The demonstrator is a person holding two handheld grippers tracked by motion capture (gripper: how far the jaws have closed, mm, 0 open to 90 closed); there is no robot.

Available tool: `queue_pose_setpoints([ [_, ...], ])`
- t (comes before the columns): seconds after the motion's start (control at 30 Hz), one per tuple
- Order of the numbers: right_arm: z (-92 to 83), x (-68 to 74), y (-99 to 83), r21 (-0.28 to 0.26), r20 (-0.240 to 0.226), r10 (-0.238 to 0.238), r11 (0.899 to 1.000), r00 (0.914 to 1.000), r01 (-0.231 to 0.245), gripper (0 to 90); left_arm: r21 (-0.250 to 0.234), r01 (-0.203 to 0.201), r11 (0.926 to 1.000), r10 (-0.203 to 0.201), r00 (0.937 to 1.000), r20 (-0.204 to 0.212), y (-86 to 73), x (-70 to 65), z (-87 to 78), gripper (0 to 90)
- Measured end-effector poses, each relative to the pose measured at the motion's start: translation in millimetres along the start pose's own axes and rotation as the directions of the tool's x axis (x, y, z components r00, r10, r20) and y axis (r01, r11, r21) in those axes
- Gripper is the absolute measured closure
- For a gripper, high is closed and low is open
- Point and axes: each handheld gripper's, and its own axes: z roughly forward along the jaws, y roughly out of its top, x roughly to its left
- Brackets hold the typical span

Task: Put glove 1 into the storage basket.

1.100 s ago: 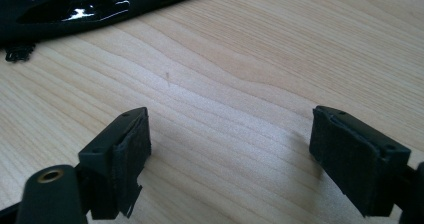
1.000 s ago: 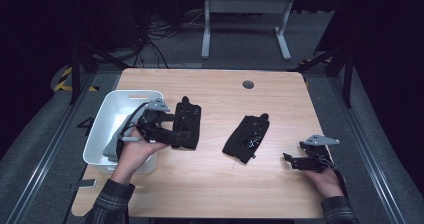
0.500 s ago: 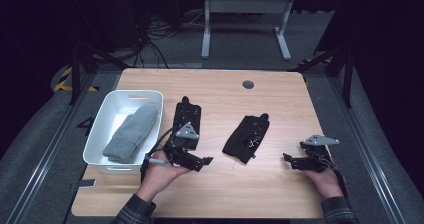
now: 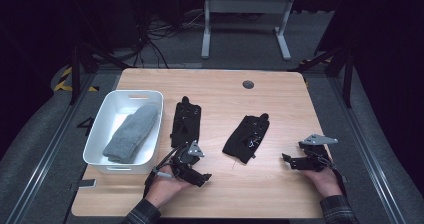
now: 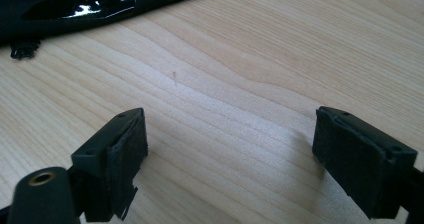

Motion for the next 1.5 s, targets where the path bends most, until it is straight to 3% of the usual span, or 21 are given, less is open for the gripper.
queue_pose_setpoints([
  [0.17, -1.1, 5.5, 6.8, 0.032, -0.017, -0.024, 0.999, 0.9996, 0.025, 21.2, -0.003, -0.014, 0.9999, 0.014, 0.9998, -0.014, -7.9, 1.3, 2.1, 9.1],
  [0.33, -3.5, 13.3, 14.0, 0.008, -0.05, -0.046, 0.999, 0.9977, 0.047, 29.8, -0.045, -0.038, 0.9983, 0.037, 0.9991, -0.023, -14.6, 1.6, 4.1, 4.3],
  [0.37, -4.2, 15.3, 15.9, 0.002, -0.06, -0.052, 0.999, 0.9968, 0.052, 33.5, -0.059, -0.038, 0.9976, 0.037, 0.9991, -0.02, -16.3, 2.4, 4.6, 4.3],
  [0.4, -4.8, 19.2, 19.8, -0.011, -0.091, -0.061, 0.998, 0.994, 0.06, 45.1, -0.077, -0.043, 0.9961, 0.042, 0.9989, -0.023, -18.3, 3.6, 5.6, 0.7],
  [0.43, -5.2, 21.2, 21.8, -0.016, -0.11, -0.067, 0.998, 0.9917, 0.065, 51.2, -0.106, -0.046, 0.9933, 0.044, 0.9988, -0.019, -20.8, 5.3, 7.2, 0.5],
  [0.47, -5.2, 21.2, 21.8, -0.016, -0.11, -0.067, 0.998, 0.9917, 0.065, 51.2, -0.108, -0.04, 0.9933, 0.038, 0.9991, -0.019, -21.4, 5.9, 7.0, 0.5],
  [0.5, -4.6, 25.9, 26.6, -0.032, -0.142, -0.08, 0.997, 0.9866, 0.076, 66.6, -0.108, -0.04, 0.9933, 0.038, 0.999, -0.023, -21.1, 6.0, 7.3, 0.5],
  [0.67, -1.2, 34.6, 37.3, -0.046, -0.192, -0.097, 0.995, 0.9766, 0.09, 87.9, -0.108, -0.041, 0.9933, 0.038, 0.999, -0.023, -21.0, 6.2, 7.3, 0.5],
  [0.93, 8.1, 50.5, 53.8, -0.06, -0.247, -0.135, 0.99, 0.9594, 0.124, 89.8, -0.106, -0.039, 0.9936, 0.037, 0.9991, -0.023, -20.8, 6.2, 7.4, 0.3],
  [0.97, 11.4, 57.2, 58.6, -0.067, -0.264, -0.149, 0.988, 0.9529, 0.136, 89.7, -0.106, -0.04, 0.9935, 0.038, 0.999, -0.022, -20.7, 6.3, 7.5, 0.2],
  [1.2, 26.5, 78.6, 70.8, -0.055, -0.301, -0.194, 0.981, 0.9335, 0.186, 89.8, -0.107, -0.041, 0.9935, 0.039, 0.999, -0.022, -20.6, 6.4, 7.6, 0.2],
  [1.4, 38.8, 84.5, 75.4, -0.046, -0.301, -0.202, 0.979, 0.9321, 0.197, 89.9, -0.107, -0.043, 0.9934, 0.041, 0.999, -0.021, -20.6, 6.6, 7.6, 0.2],
  [1.5, 50.1, 86.3, 73.2, 0.005, -0.288, -0.215, 0.974, 0.9334, 0.226, 89.9, -0.107, -0.042, 0.9934, 0.04, 0.999, -0.021, -20.6, 6.6, 7.7, 0.2],
])
